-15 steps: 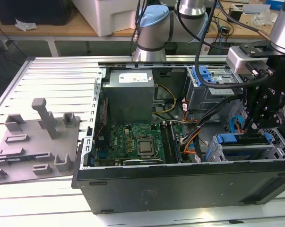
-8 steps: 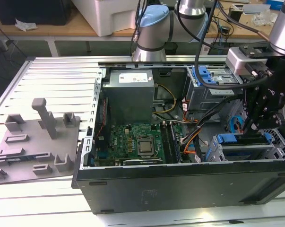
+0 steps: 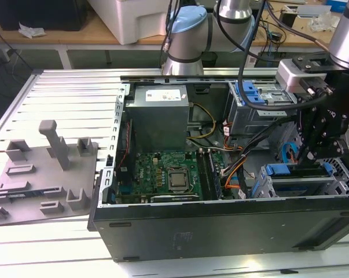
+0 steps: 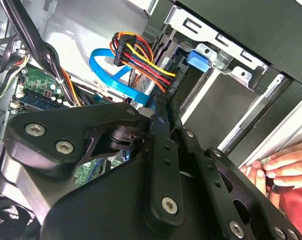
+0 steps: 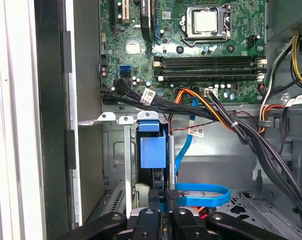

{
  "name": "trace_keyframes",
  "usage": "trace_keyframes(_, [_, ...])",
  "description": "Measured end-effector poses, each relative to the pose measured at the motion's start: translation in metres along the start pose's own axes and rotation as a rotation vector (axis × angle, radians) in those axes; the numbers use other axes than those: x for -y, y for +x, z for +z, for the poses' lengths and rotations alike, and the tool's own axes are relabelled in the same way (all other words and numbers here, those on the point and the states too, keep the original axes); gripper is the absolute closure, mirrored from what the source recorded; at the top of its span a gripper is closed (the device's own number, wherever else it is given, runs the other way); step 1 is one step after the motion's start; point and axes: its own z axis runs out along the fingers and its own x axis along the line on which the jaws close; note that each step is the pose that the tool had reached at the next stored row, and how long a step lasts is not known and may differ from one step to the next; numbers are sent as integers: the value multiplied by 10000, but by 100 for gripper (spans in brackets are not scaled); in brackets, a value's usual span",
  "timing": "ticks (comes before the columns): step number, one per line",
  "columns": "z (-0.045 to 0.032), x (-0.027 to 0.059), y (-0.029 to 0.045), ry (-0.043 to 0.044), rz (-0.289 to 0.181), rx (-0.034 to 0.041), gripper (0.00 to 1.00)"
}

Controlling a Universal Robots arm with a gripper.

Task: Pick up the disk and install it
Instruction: 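Insert the second disk wire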

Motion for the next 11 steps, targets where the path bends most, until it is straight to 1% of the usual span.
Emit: trace_keyframes(11, [27, -2, -2, 18, 1, 2, 84])
